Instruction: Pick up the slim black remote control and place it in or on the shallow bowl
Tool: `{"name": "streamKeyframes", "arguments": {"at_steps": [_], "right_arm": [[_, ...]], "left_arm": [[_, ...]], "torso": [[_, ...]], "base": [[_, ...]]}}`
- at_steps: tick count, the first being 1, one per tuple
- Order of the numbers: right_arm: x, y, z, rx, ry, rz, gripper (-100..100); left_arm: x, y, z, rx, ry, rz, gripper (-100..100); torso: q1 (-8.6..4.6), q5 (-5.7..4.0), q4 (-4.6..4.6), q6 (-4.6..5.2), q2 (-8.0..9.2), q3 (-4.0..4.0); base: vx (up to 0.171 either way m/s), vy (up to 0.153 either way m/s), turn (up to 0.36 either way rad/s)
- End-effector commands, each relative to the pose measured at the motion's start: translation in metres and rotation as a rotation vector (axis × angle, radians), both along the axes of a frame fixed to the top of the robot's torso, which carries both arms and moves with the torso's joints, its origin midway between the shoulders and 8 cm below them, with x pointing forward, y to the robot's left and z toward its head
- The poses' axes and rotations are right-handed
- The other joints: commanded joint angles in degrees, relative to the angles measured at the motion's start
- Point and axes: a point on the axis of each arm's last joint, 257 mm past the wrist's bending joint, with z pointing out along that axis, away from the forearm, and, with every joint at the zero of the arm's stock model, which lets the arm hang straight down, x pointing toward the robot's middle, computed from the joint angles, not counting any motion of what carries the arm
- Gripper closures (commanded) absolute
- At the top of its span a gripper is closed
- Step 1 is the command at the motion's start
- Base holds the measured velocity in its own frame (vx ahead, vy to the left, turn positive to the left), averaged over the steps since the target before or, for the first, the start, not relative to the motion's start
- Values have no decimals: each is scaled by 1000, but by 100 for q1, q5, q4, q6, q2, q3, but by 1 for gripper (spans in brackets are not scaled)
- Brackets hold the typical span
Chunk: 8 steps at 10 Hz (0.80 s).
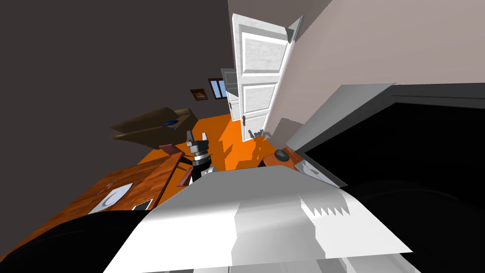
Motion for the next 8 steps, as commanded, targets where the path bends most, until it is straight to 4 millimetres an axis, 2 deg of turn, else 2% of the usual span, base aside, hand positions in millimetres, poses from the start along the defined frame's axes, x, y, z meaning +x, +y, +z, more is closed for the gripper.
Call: {"name": "streamKeyframes", "arguments": {"at_steps": [1, 4, 6, 8], "right_arm": [[-4, 3, 0, 18, 1, -52, -100], [-21, 18, -3, 83, 6, -218, -100], [-21, 18, -3, 83, 6, -218, -100], [-29, 30, -7, 117, 11, -291, -100]], "left_arm": [[0, 0, 0, 0, 0, 0, 0], [0, 0, 0, 0, 0, 0, 0], [0, 0, 0, 0, 0, 0, 0], [0, 0, 0, 0, 0, 0, 0]], "torso": [[0, 0, 0, 0, 0, 0], [-1, 0, 0, 5, 2, 1], [4, 1, -1, 7, 3, 1], [13, 3, 2, 6, 14, 7]], "base": [[44, -16, 76], [51, -18, 146], [30, -3, 23], [22, 8, 94]]}}
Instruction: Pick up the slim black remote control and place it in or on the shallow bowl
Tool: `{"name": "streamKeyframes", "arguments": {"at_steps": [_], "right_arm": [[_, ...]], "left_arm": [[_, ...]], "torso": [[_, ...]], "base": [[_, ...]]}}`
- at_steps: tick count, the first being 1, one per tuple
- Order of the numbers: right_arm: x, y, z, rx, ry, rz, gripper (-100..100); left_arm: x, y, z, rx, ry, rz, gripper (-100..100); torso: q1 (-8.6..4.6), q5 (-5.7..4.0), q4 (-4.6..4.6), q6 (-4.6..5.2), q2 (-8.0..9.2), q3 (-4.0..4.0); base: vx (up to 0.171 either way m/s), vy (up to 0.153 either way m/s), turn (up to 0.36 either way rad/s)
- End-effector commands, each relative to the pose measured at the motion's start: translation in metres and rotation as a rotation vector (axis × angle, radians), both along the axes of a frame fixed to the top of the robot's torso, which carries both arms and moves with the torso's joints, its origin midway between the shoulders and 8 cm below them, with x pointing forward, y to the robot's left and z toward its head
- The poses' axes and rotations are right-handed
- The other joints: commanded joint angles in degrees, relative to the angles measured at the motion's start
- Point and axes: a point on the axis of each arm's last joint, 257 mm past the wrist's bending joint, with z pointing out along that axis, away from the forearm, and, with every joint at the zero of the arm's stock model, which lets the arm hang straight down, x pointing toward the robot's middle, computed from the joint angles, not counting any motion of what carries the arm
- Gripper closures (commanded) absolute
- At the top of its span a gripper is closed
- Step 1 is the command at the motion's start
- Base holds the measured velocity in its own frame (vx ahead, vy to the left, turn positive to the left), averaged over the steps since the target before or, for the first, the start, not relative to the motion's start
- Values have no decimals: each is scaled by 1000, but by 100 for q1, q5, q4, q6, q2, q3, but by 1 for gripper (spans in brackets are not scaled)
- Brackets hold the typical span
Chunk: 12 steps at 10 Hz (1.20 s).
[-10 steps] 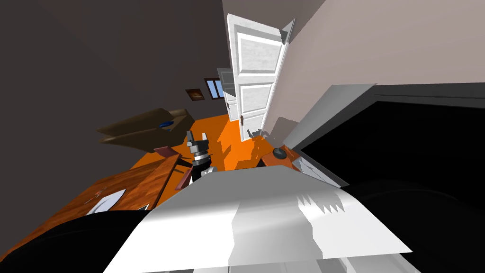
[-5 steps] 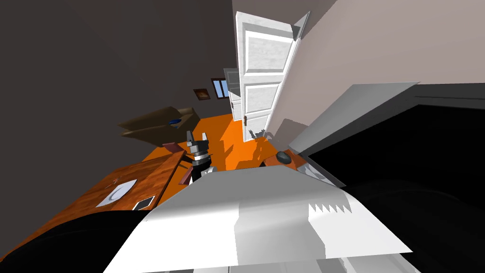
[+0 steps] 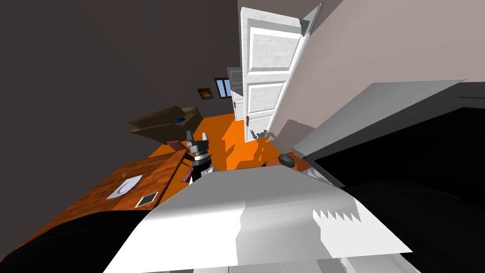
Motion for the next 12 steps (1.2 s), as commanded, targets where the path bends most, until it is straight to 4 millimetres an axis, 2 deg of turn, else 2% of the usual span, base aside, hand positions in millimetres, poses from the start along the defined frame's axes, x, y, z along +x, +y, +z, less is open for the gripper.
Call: {"name": "streamKeyframes", "arguments": {"at_steps": [1, 2, 3, 4, 6, 7, 8, 12], "right_arm": [[-6, 13, -4, 33, 4, -62, -100], [-2, 8, -3, 20, 3, -33, -100], [-3, 10, -4, 23, 3, -40, 0], [1, 20, -14, 22, 1, -31, -100], [5, 32, -24, 22, -1, -22, -100], [3, 27, -20, 24, -1, -25, -100], [3, 28, -21, 23, -1, -25, 100], [2, 27, -21, 22, 1, -23, 100]], "left_arm": [[0, 0, 0, 0, 0, 0, 0], [0, 0, 0, 0, 0, 0, 0], [0, 0, 0, 0, 0, 0, 0], [0, 0, 0, 0, 0, 0, 0], [0, 0, 0, 0, 0, 0, 0], [0, 0, 0, 0, 0, 0, 0], [0, 0, 0, 0, 0, 0, 0], [0, 0, 0, 0, 0, 0, 0]], "torso": [[0, 0, 0, 0, 0, 0], [-3, -1, -1, 1, -3, -2], [-3, 0, 0, 2, 2, 0], [-2, 0, 1, 2, 7, 3], [-10, -3, 3, 2, 13, 7], [-4, -1, 3, 2, 12, 7], [-2, 1, 2, 3, 11, 6], [-4, -3, 5, 3, 10, 7]], "base": [[37, -6, 95], [19, -5, 16], [0, 0, 0], [4, -52, -77], [-8, -12, 21], [0, 0, 0], [0, 0, 0], [0, 0, 0]]}}
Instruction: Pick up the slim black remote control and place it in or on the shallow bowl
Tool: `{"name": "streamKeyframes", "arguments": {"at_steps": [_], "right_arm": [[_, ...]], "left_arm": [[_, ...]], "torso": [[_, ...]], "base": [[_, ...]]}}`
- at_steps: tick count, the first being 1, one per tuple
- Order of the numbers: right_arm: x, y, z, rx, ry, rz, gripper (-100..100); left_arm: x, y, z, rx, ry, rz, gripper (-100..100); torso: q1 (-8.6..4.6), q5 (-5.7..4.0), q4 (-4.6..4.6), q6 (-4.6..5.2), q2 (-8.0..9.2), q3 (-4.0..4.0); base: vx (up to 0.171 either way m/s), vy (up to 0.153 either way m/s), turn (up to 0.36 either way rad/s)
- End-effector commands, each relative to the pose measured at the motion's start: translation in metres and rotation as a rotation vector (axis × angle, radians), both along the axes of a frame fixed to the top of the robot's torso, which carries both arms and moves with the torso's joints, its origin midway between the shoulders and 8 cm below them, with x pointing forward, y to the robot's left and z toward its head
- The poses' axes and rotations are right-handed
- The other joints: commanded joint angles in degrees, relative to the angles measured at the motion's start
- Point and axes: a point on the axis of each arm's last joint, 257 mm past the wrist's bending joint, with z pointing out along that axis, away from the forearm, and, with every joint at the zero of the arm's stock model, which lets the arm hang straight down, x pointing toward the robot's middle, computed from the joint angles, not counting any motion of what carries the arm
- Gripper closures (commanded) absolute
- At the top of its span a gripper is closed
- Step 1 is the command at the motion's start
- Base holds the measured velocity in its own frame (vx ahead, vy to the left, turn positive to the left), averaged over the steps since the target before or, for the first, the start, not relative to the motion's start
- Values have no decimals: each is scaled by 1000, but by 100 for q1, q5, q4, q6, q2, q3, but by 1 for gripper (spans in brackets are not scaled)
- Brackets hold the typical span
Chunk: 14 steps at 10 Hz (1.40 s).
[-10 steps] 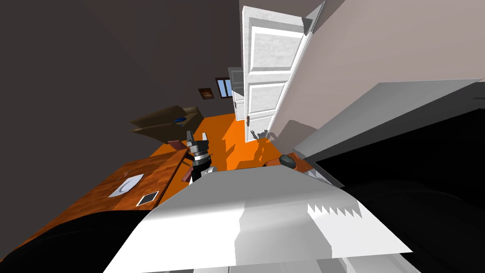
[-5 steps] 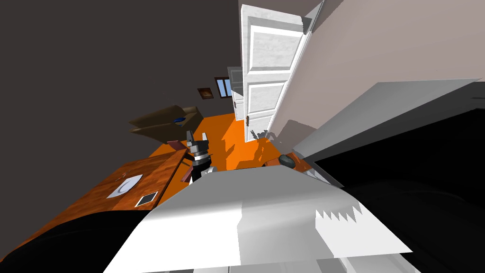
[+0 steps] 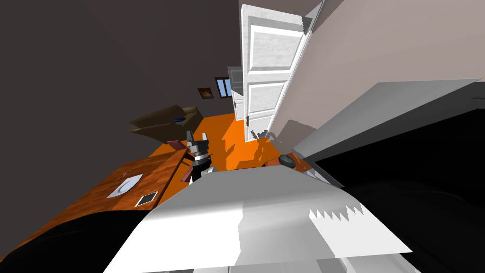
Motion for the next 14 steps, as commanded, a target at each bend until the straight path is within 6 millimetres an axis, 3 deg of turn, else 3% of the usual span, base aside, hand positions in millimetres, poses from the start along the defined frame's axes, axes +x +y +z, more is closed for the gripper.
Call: {"name": "streamKeyframes", "arguments": {"at_steps": [1, 2, 4, 5, 6, 9, 11, 12, 14], "right_arm": [[0, 0, 0, 0, 0, 0, 0], [-3, -12, 12, 0, 0, -13, 100], [-3, -14, 13, -1, 2, -9, 100], [-3, -15, 14, -1, 2, -12, 0], [-1, -37, 26, -32, 3, -4, 100], [7, -85, 54, -100, 5, 13, 100], [-1, -87, 56, -104, 18, 2, 100], [7, -85, 54, -100, 5, 13, 100], [15, -123, 81, -157, 5, 27, 100]], "left_arm": [[0, 0, 0, 0, 0, 0, 0], [0, 0, 0, 0, 0, 0, 0], [0, 0, 0, 0, 0, 0, 0], [0, 0, 0, 0, 0, 0, 0], [0, 0, 0, 0, 0, 0, 0], [0, 0, 0, 0, 0, 0, 0], [0, 0, 0, 0, 0, 0, 0], [0, 0, 0, 0, 0, 0, 0], [0, 0, 0, 0, 0, 0, 0]], "torso": [[0, 0, 0, 0, 0, 0], [0, 0, 0, 0, 0, 0], [8, 5, -1, 1, -1, -1], [5, 1, 0, 3, -1, 0], [2, 0, 0, 3, 0, 0], [33, 15, 1, -7, -7, -3], [32, 16, -4, -2, -10, -6], [22, 12, -3, 1, -3, -3], [20, 15, 0, -11, -2, -1]], "base": [[0, 0, 0], [7, 7, -8], [3, 18, 16], [0, 0, 0], [7, 49, 40], [10, 87, 40], [14, 41, 10], [-4, 1, -17], [0, 61, 47]]}}
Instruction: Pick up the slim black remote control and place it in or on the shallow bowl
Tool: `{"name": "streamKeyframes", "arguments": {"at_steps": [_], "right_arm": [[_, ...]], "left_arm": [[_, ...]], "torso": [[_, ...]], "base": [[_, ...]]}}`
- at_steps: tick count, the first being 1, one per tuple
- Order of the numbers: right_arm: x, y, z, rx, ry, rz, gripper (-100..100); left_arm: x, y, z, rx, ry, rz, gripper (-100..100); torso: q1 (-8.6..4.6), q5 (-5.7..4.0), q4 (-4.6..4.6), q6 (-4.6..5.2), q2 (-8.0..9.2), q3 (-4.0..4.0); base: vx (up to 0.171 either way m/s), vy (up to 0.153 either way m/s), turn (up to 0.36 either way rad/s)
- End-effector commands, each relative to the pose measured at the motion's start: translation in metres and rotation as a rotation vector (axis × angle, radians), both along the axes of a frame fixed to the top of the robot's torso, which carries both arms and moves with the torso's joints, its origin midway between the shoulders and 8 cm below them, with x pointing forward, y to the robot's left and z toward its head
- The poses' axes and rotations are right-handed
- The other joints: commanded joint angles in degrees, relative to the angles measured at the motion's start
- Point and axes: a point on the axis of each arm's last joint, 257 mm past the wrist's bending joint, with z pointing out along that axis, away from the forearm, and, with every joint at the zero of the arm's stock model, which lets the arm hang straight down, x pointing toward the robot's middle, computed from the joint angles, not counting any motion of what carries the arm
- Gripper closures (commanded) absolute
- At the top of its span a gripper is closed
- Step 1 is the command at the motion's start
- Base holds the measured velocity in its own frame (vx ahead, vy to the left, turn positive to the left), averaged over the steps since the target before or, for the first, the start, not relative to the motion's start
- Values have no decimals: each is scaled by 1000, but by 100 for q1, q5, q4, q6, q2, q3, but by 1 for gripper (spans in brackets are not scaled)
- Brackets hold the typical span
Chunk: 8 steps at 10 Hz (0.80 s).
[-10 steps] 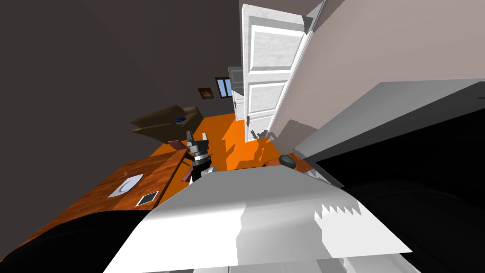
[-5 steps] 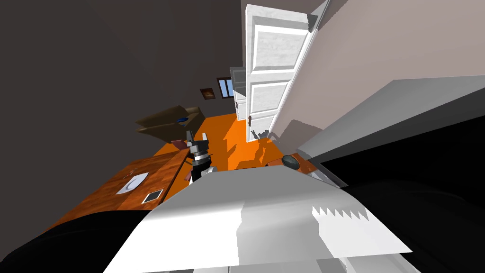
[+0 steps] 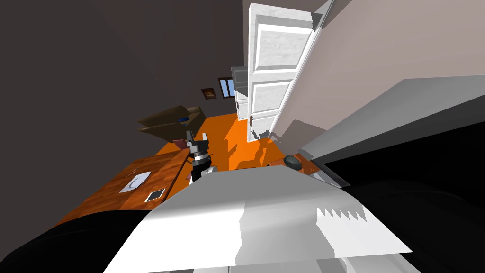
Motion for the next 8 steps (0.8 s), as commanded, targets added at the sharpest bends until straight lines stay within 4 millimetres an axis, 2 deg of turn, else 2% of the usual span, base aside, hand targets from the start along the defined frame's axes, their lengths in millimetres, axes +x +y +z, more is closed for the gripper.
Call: {"name": "streamKeyframes", "arguments": {"at_steps": [1, 2, 3, 5, 6, 7, 8], "right_arm": [[-1, -14, 14, -21, 9, 12, 100], [-15, -17, 16, -30, 32, 5, 100], [0, -14, 14, -20, 7, 14, 100], [13, -50, 43, -75, 1, 30, 100], [14, -53, 46, -81, 2, 33, 100], [21, -72, 63, -111, 1, 40, 100], [21, -73, 63, -112, 1, 41, 100]], "left_arm": [[0, 0, 0, 0, 0, 0, 0], [0, 0, 0, 0, 0, 0, 0], [0, 0, 0, 0, 0, 0, 0], [0, 0, 0, 0, 0, 0, 0], [0, 0, 0, 0, 0, 0, 0], [0, 0, 0, 0, 0, 0, 0], [0, 0, 0, 0, 0, 0, 0]], "torso": [[0, 0, 0, 0, 0, 0], [3, 3, -3, 4, -2, -2], [-4, -1, -5, 11, 2, -1], [-5, 1, 0, -5, -1, -1], [9, 7, -2, -8, -9, -5], [11, 5, -4, -3, -11, -8], [16, 9, -5, -5, -10, -7]], "base": [[14, 73, 31], [15, 29, 3], [5, 3, -24], [11, 68, 62], [24, 71, 24], [16, 84, 30], [9, 57, 22]]}}
